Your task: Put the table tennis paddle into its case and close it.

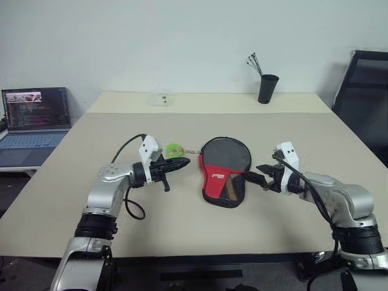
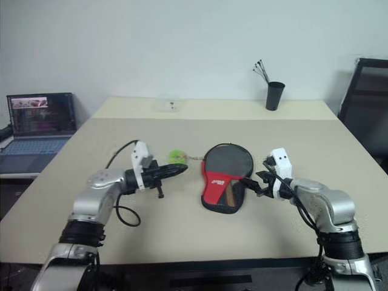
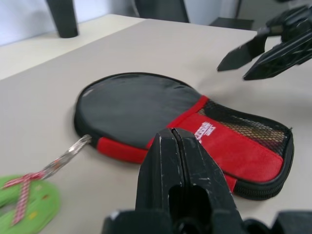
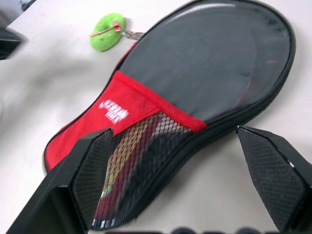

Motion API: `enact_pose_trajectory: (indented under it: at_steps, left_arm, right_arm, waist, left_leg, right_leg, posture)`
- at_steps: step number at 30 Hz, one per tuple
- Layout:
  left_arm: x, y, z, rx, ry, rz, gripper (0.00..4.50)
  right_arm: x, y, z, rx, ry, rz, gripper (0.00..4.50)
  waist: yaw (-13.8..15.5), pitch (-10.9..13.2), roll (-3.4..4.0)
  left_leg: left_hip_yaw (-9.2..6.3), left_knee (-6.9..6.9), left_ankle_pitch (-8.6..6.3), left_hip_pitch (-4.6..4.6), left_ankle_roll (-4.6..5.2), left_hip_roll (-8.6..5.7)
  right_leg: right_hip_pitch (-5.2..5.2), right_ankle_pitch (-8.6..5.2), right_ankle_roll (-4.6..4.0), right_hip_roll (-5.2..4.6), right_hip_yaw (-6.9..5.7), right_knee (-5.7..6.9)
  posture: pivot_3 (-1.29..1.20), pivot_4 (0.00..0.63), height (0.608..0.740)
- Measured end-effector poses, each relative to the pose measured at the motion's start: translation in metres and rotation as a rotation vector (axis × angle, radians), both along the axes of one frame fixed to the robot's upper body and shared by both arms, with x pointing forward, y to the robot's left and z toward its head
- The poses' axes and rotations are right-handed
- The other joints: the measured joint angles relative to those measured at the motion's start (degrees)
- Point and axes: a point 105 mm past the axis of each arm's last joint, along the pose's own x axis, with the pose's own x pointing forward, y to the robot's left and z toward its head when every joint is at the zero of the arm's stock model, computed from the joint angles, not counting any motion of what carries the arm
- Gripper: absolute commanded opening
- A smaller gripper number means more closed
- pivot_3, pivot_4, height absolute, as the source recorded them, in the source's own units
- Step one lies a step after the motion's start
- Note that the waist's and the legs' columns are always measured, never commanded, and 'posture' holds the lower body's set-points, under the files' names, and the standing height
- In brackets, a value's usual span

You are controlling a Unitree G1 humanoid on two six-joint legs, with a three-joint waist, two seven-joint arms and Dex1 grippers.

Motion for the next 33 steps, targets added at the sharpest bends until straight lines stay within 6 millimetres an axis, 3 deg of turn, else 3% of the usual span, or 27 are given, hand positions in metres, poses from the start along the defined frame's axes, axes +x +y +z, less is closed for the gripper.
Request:
enact_pose_trajectory:
  at_steps: [5, 9, 19, 29, 33]
  left_arm:
    - [-0.003, -0.004, 0.008, -0.006, -0.01, 0.017, 0.0]
    - [-0.003, -0.006, 0.011, -0.01, -0.013, 0.027, 0.0]
    - [-0.002, -0.01, 0.012, -0.03, -0.007, 0.031, 0.0]
    - [-0.004, -0.008, 0.011, -0.021, -0.011, 0.037, 0.0]
    - [-0.013, -0.002, 0.002, 0.01, 0.008, 0.036, 0.0]
  right_arm:
    - [0.017, -0.002, -0.02, -0.022, 0.04, -0.063, 4.45]
    - [0.018, 0.003, -0.034, -0.088, 0.047, -0.032, 4.45]
    - [0.019, 0.021, -0.037, -0.125, 0.029, 0.016, 4.45]
    - [0.019, 0.034, -0.042, -0.161, 0.03, 0.063, 1.2]
    - [0.017, 0.044, -0.043, -0.146, 0.034, 0.085, 0.12]
  waist:
    - [-0.03, 0.0, 0.0]
    - [-0.14, 0.0, 0.0]
    - [-0.37, -0.01, 0.0]
    - [-0.51, -0.04, -0.03]
    - [-0.78, -0.06, -0.03]
  left_leg:
    - [0.06, 0.0, 0.0, -0.01, 0.0, -0.01]
    - [0.05, -0.02, 0.0, -0.01, 0.01, -0.02]
    - [0.09, -0.03, 0.0, 0.09, 0.0, 0.03]
    - [0.22, -0.15, 0.0, 0.33, 0.0, 0.07]
    - [0.28, -0.21, 0.0, 0.41, 0.0, 0.13]
  right_leg:
    - [0.0, 0.0, 0.0, -0.11, 0.06, -0.02]
    - [-0.01, 0.0, 0.0, -0.06, 0.04, -0.02]
    - [0.0, 0.01, -0.01, -0.04, 0.09, 0.02]
    - [0.09, 0.02, -0.03, -0.04, 0.24, 0.03]
    - [0.09, 0.03, -0.04, -0.06, 0.32, 0.04]
  posture:
    - [0.0, 0.15, 0.74]
    - [0.0, 0.15, 0.74]
    - [0.0, 0.15, 0.74]
    - [0.0, 0.15, 0.74]
    - [0.0, 0.15, 0.74]
